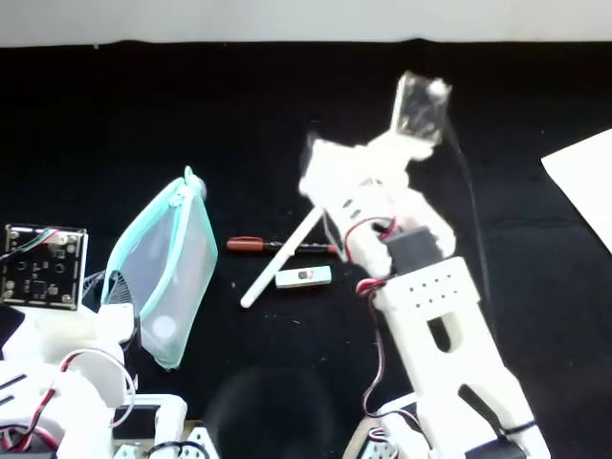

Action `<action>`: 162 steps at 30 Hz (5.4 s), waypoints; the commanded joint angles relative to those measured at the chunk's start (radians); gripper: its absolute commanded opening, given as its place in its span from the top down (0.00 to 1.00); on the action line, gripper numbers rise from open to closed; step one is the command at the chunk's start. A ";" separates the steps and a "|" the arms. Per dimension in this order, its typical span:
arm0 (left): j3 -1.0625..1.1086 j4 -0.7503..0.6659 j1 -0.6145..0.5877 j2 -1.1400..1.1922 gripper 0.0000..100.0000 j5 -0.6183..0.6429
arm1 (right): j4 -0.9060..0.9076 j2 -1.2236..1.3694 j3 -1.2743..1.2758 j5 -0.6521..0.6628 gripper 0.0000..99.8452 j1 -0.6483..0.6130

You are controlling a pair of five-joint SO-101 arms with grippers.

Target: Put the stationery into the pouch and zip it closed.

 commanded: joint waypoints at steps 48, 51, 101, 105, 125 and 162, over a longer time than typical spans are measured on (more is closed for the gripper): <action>0.162 0.037 -0.010 0.015 0.99 0.006 | -0.318 0.667 0.062 -0.373 0.95 -0.186; 0.162 0.037 -0.012 0.015 0.99 0.006 | -0.320 0.665 0.084 -0.373 0.99 -0.186; 0.232 0.012 -0.018 -0.226 0.99 0.009 | -0.030 -0.116 -0.572 0.203 0.99 -0.335; 0.232 0.012 -0.018 -0.226 0.99 0.009 | 0.018 -0.116 -0.599 0.201 0.99 -0.409; 0.232 0.012 -0.019 -0.225 0.99 0.009 | -0.358 -0.102 -0.189 0.206 0.99 -0.524; 0.232 0.032 -0.018 -0.225 0.99 0.009 | -0.199 0.101 -0.338 0.203 0.75 -0.616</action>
